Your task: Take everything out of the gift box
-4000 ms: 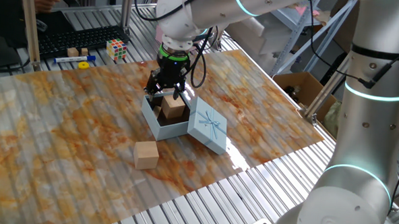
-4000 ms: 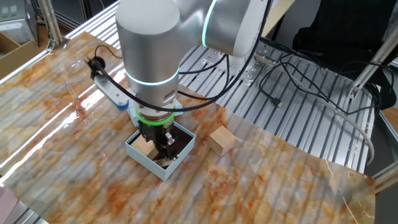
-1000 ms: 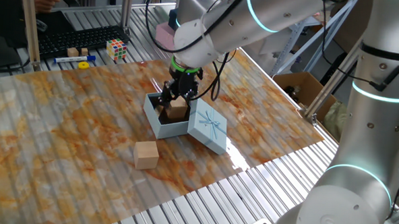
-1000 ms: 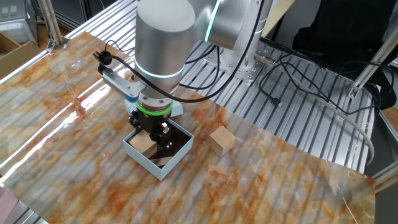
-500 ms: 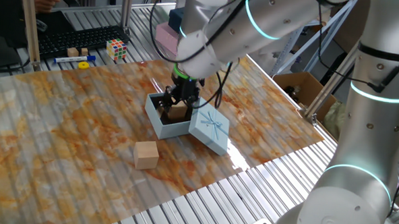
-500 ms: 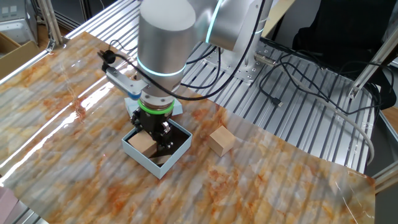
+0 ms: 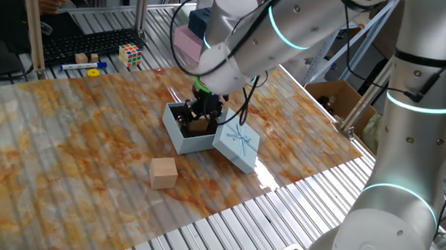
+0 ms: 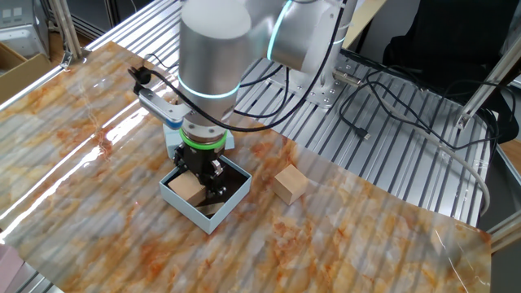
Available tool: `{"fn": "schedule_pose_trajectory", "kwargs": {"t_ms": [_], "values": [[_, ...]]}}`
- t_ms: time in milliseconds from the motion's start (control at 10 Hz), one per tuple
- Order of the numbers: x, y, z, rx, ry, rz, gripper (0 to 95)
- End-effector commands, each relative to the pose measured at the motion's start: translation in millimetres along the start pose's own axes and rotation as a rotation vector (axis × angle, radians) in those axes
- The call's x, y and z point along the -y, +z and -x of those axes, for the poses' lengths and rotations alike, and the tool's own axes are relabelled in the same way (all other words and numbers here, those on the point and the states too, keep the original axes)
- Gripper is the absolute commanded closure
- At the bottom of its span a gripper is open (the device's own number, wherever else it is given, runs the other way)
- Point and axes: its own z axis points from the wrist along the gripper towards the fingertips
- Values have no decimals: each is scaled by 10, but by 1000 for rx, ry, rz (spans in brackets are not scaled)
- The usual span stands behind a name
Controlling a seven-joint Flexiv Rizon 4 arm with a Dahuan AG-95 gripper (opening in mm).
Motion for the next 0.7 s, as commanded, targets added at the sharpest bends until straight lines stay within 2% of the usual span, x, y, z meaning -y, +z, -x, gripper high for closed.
{"fn": "schedule_pose_trajectory", "kwargs": {"t_ms": [100,500,700], "values": [[-4,20,-3,7,-13,-16,950],[-5,5,1,1,1,-7,950],[-6,-19,6,-4,16,15,950]]}}
